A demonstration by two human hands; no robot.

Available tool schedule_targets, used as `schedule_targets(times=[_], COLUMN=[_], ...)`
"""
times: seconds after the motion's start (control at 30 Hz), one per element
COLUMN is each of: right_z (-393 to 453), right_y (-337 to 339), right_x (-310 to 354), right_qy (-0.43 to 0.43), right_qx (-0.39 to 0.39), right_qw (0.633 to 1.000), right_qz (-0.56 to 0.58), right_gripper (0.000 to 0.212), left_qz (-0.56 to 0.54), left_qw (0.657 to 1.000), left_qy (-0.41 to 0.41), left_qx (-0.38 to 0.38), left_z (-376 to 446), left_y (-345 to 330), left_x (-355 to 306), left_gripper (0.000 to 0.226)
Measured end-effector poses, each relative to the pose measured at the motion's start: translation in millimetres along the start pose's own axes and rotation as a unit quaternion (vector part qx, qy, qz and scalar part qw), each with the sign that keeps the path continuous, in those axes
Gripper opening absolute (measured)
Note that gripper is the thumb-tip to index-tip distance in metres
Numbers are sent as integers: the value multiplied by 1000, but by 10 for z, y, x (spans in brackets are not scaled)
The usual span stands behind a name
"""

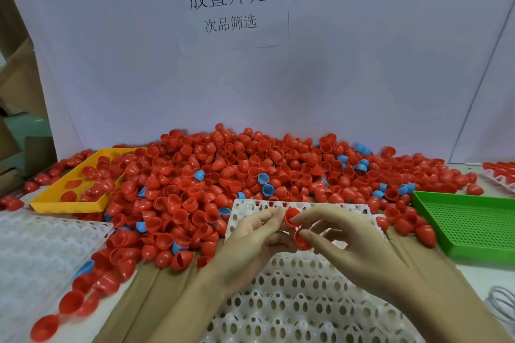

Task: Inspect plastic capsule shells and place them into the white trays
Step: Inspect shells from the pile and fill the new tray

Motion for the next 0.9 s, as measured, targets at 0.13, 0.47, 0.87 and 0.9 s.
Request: schedule_targets(times=[0.13,0.47,0.87,0.9], right_z=[-2,92,1160,1246], right_y=[-10,242,-584,-665], right_x=[43,-220,-220,-224], right_qy=[29,-40,-41,-37], right_qx=[-14,-73,42,46], right_qw=[997,990,978,976], right_qz=[-77,-117,-201,-211], right_gripper=[30,24,16,17], left_qz=[23,200,300,300], left_qw=[1000,980,947,948], left_qy=[-8,9,60,60], left_qx=[-13,20,93,92], left_z=[-10,-51,-92,-91], left_y=[-18,-196,-324,-323], left_x=[-12,27,67,67], left_gripper=[44,29,25,25])
Point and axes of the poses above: each hand's wrist, its own z-axis towards the middle knuckle, its own y-axis out of the back of the hand, x = y × z, the point moved 6 cm from there along z, towards the middle knuckle, and after that the axes turned 3 degrees about -y, right-handed, at the moved point
